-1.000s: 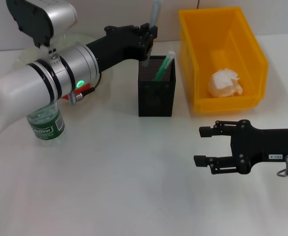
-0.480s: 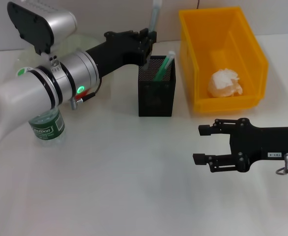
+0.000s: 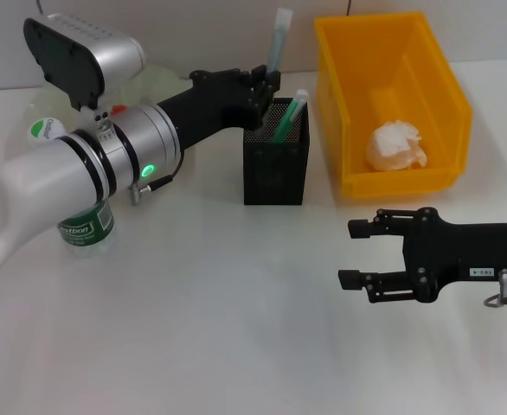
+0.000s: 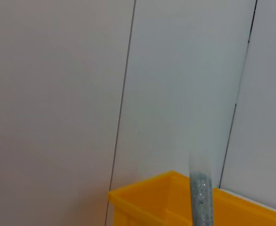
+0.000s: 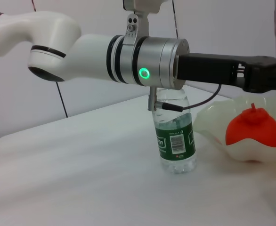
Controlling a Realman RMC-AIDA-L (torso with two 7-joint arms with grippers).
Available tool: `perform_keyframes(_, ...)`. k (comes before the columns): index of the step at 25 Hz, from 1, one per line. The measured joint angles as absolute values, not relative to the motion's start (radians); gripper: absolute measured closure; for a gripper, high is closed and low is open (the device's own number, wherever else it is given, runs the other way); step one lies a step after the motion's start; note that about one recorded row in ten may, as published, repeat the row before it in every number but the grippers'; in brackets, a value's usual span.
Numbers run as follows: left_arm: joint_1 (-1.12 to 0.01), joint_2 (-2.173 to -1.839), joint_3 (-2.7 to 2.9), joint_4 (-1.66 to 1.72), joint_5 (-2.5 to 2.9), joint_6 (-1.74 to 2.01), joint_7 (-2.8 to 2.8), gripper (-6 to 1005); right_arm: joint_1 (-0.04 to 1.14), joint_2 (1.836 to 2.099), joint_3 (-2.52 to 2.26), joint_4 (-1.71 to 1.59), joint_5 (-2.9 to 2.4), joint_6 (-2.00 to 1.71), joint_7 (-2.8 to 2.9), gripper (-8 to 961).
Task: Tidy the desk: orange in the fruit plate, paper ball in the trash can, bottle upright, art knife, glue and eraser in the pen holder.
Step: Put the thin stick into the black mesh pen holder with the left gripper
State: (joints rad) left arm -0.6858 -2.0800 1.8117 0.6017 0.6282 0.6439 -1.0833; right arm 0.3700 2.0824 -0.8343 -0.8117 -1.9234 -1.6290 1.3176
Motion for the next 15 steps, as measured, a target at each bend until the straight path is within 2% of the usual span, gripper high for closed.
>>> perform_keyframes(15,-0.698,-2.080,1.847,0.561,0.593,0.639,-1.062,866,0.402,2.085,-0.840,-0.782,-1.922,-1.624,1.318,187)
